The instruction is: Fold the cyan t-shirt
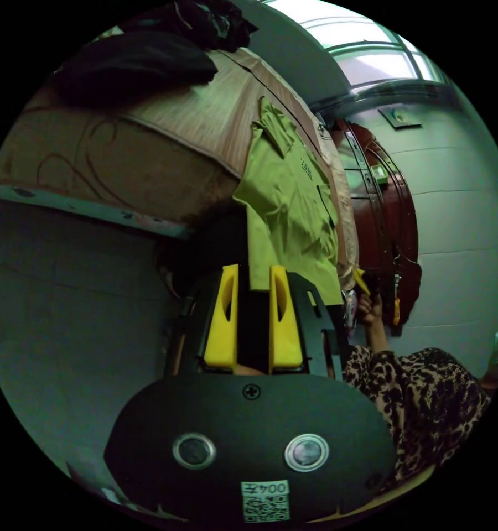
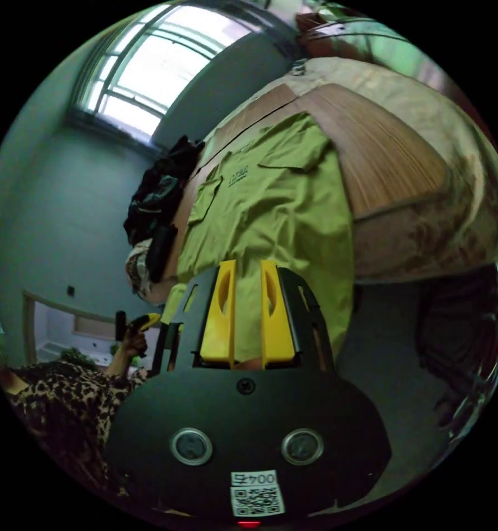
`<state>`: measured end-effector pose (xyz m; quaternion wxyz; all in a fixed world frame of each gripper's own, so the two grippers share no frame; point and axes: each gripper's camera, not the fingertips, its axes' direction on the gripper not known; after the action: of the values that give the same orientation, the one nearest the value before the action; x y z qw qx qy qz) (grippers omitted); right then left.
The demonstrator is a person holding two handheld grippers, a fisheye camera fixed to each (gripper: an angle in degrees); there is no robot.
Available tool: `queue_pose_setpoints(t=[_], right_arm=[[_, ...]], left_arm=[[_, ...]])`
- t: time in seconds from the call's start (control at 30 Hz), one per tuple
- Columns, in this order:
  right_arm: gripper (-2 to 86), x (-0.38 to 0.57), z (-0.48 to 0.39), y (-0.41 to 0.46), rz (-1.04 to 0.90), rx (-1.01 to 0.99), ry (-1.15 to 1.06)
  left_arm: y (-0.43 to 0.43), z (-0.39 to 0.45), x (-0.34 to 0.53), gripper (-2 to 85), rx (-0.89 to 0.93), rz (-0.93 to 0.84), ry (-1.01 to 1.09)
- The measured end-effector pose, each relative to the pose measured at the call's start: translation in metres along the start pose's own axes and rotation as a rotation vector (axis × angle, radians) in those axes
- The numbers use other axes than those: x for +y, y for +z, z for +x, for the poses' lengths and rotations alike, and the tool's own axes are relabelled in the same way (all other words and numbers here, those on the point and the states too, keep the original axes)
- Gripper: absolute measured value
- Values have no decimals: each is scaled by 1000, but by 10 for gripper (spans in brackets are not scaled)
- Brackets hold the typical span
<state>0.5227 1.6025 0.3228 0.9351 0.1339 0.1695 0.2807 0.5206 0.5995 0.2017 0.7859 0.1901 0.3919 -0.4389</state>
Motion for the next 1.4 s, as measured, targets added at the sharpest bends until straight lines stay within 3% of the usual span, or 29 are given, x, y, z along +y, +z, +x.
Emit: queue_pose_setpoints(t=[0.2,0.3,0.37,0.5,0.67,0.93,1.23,1.4], right_arm=[[84,70,85,-17,34,-40,221],[85,90,107,-10,-18,72,281],[80,95,106,2,-86,200,238],[71,91,83,22,-102,253,89],[30,95,55,85,-317,427,-101],[-6,132,55,132,-312,635,-306],[-3,168,150,121,-146,256,-69],[42,197,237,110,-32,9,225]], left_arm=[[14,21,20,53,5,-19,29],[19,51,23,37,-172,-37,97],[24,81,24,31,-317,-61,189],[53,137,27,26,-554,-195,385],[67,157,42,28,-585,-220,448],[78,172,58,27,-578,-253,485],[90,186,70,25,-626,-271,474],[92,186,71,22,-632,-292,468]])
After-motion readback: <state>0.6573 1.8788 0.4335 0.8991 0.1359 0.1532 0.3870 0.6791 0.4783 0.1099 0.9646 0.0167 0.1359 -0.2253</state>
